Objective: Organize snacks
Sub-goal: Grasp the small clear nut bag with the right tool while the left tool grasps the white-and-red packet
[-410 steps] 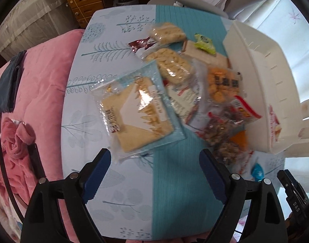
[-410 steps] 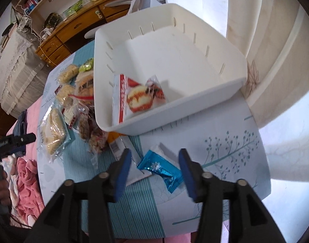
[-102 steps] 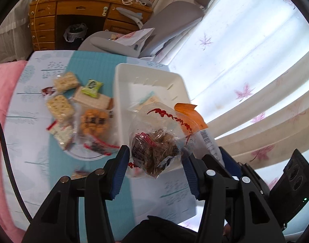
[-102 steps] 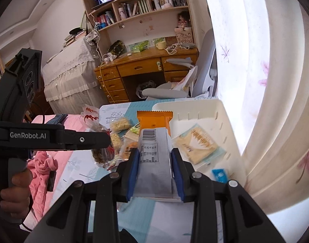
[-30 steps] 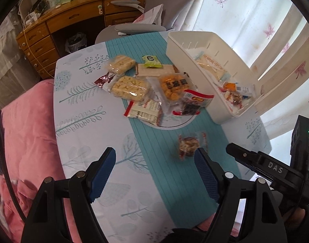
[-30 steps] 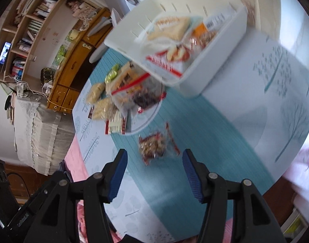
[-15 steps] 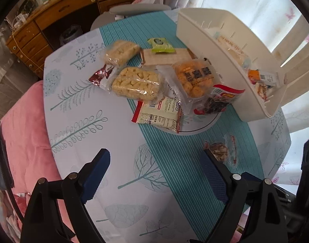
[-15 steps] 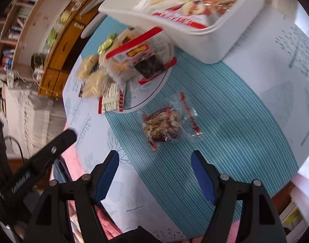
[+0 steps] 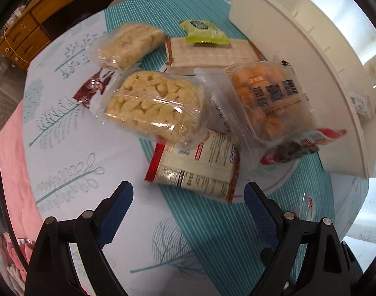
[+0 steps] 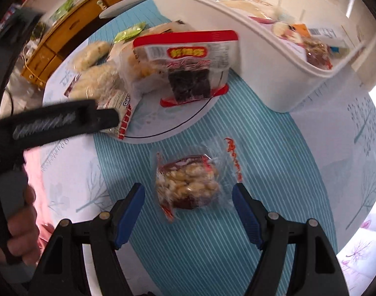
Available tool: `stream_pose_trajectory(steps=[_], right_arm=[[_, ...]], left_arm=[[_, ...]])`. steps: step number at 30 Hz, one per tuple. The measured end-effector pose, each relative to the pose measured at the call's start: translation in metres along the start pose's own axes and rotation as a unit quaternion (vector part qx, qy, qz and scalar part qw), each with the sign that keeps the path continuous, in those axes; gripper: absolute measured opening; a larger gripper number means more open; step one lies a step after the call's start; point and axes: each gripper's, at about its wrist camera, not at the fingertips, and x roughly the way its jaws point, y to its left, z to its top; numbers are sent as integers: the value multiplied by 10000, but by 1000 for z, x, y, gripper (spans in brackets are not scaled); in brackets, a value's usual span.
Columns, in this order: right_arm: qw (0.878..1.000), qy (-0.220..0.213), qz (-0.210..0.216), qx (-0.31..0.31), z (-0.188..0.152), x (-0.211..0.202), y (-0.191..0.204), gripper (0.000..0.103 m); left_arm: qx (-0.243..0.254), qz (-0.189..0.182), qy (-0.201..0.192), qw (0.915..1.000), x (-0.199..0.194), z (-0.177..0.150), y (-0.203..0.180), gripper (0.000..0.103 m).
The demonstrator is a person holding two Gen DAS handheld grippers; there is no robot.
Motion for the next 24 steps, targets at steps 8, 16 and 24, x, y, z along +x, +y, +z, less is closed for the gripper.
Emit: stream_pose_trajectory(steps=[8,16,24], right_arm=[[9994,-100,-254,-202,3,3,3,74],[9996,26,-281,62,1,10,-17,66],[9994,-2,-238,-241,3,8,-12,56]], left_arm=[[-123,-4,160,9998,22,13,-1,91],[-228,-108,162,9995,37,22,-6,82],[-483,-253,87,9985,31,18,13,60]])
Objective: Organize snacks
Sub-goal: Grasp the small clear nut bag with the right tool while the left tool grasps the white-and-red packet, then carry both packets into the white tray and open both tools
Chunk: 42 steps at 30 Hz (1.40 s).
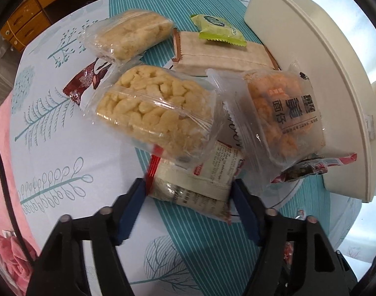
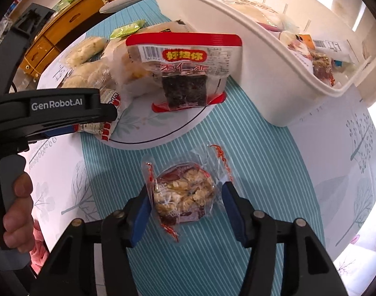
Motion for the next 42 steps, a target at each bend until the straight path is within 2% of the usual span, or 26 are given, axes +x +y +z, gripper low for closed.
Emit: stream_pose_trajectory(steps=[4,14,22,28,32,42], right_arm=[[9998,189,23,-8,10,3,11,56],[9982,561,186,-65,-3,-7,19,53],[9975,597,307,-244,-7,-23,36,53],[9967,429,391,-576,-7,-42,56,53],[9957,257,512,-731,-11,-61,56,53],[9882,-410,799,-1244,-1,-111,52,53]], left_arm=[[-136,-68,58,9999,-2,-5,7,56],[-648,-245,324,9971,-11,-41,36,55],[-1078,-351,360,9929,-34,-82,61,55],[-1274,-395,183,9909,-67,-110,75,55],[-1323,-460,-15,9901,-98,-127,71,55],[-1460,-852,-847,9820,-161,-152,50,55]])
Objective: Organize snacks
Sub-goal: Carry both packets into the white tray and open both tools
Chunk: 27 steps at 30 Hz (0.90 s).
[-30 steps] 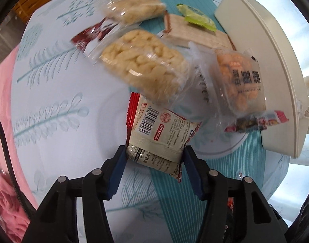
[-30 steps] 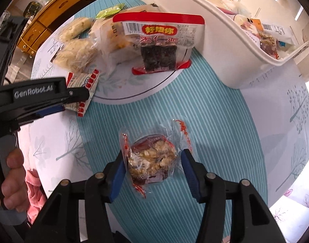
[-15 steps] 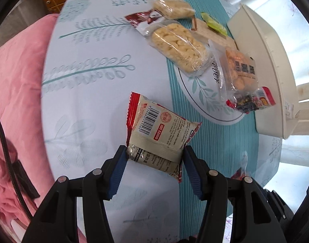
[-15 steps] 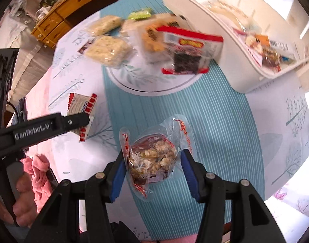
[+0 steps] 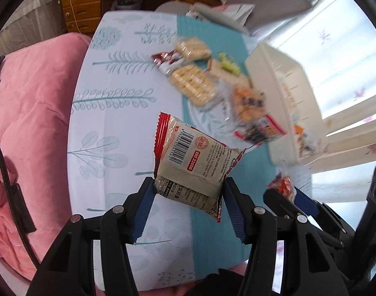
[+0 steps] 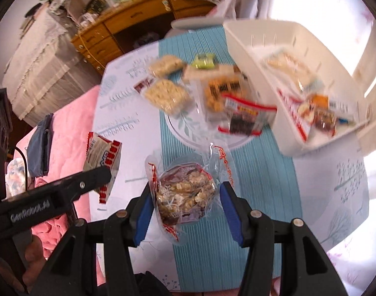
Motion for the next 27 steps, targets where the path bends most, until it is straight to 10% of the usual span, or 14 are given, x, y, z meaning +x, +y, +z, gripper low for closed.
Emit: stream_pose_trajectory(steps=[27], right_arm=[[9690,-1447,547,-1928,50,-92,-101,53]], left_arm=[[-404,-498,-1693,9835,-27,-8,-169,55]])
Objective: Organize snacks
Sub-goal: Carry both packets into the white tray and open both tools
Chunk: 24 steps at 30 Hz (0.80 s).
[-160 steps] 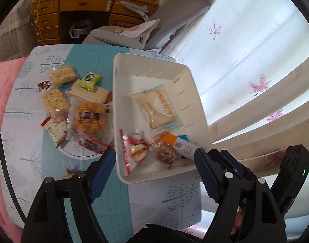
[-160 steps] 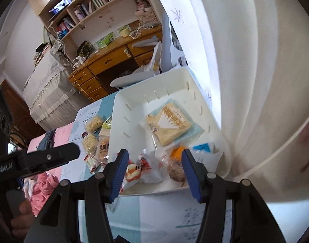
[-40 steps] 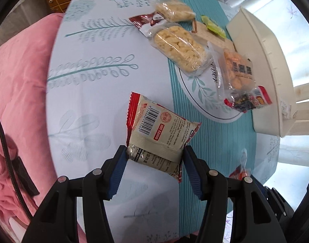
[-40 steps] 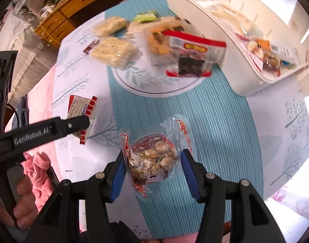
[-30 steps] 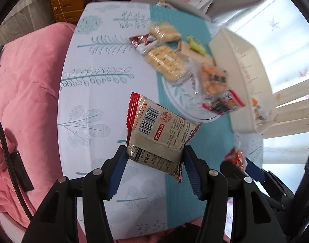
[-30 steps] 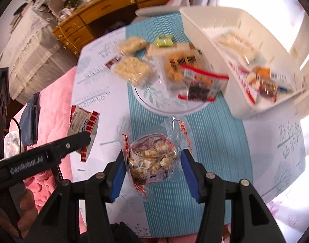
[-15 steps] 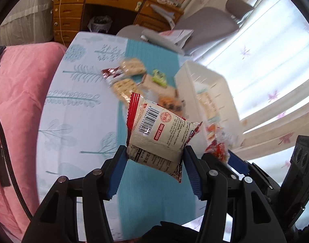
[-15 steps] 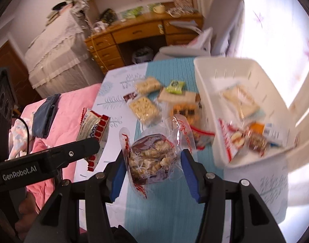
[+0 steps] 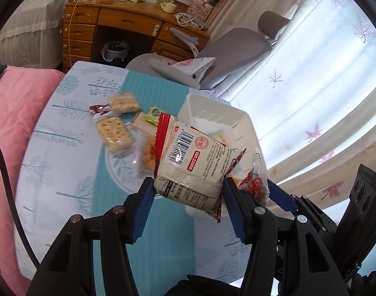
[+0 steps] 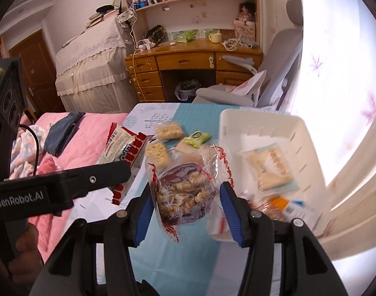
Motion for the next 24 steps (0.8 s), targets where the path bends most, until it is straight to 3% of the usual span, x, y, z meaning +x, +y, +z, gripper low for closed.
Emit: stream_pose_trajectory(steps=[9,24], right_arm=[[9991,-38,-173,-393,2,-4,-65,53],[9987,410,-240,-207,1,11,-142,54]], left_arm=[[-67,-93,-158,9998,37,1,-56,56],[37,145,618,9980,124,6,-118,58]])
